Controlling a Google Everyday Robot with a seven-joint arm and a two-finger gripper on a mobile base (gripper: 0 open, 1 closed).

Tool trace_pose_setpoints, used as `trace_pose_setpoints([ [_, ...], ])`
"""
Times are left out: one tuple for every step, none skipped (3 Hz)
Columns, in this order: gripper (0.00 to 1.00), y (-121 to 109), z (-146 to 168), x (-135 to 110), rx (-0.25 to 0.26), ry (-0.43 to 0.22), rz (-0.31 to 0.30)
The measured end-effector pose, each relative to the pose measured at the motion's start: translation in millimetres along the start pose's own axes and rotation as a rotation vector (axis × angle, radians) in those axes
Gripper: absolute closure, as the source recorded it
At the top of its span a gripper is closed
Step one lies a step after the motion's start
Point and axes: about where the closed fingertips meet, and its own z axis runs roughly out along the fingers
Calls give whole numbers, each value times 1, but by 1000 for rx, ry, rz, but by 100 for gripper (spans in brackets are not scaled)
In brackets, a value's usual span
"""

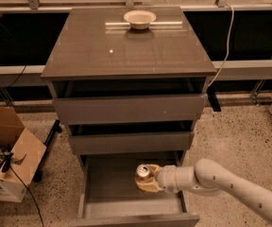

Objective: Pick orange can from bottom drawer and place on counter

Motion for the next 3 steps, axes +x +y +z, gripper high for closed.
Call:
trace_pose_setpoints([
  [100, 17, -57, -94, 13, 49, -97],
  [100, 13, -95, -182, 66, 122, -243],
  [100, 3, -133, -289, 146, 193, -430],
])
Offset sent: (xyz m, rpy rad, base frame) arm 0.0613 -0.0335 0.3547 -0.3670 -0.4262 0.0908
